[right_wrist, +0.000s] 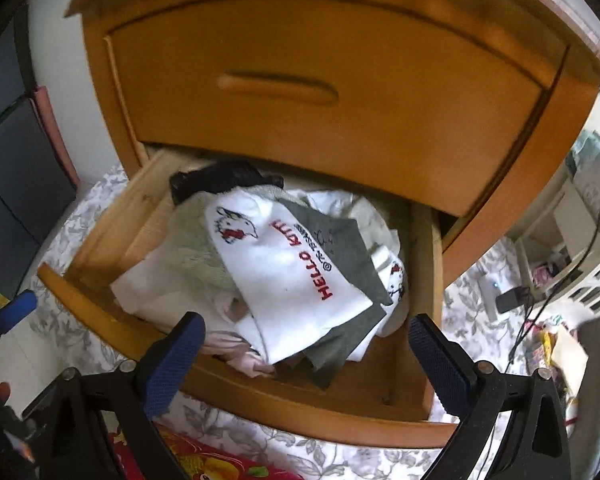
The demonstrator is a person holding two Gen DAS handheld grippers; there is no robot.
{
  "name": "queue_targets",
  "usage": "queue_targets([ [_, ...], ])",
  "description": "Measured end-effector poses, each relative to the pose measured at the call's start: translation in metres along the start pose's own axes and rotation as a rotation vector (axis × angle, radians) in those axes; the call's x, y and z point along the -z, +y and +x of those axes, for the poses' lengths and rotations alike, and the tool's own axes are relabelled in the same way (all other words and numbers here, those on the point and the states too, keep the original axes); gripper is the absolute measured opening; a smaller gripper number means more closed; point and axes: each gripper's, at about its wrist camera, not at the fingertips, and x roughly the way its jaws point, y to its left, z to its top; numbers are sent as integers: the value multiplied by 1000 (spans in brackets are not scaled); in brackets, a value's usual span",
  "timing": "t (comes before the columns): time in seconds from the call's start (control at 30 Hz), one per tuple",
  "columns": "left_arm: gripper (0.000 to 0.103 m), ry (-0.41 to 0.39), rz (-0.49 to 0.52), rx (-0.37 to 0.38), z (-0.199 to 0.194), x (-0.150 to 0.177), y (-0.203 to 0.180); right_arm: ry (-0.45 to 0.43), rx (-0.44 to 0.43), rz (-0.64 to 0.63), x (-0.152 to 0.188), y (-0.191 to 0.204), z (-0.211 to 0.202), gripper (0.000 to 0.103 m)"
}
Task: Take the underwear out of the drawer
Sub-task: 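Reach the right tool into the drawer and grasp the white Hello Kitty shirt, then lift the white shirt up out of the drawer with the right tool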
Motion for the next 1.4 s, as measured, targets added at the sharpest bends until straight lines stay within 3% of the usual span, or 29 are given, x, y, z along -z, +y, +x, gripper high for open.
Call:
queue_targets([
  [0.27, 101, 19, 4, 0, 7, -1, 3, 69, 14, 44, -6, -6, 29, 101],
  [0.7, 101, 24, 5, 9, 9, -1, 6, 141, 12, 36, -9, -2, 58, 83],
  [0.9, 101, 26, 1, 10, 10, -1, 7, 118, -13, 49, -10, -8, 55, 66],
  [1.03, 101, 32, 3, 13, 12, -1, 8, 100, -35, 57, -10, -11, 52, 45],
  [1.27, 101, 39, 4, 17, 12, 0, 9, 72, -50, 69, -8, -11, 49, 29],
  [1.4, 101, 43, 2, 14, 12, 1, 10, 40, -45, 65, -8, -12, 41, 14],
])
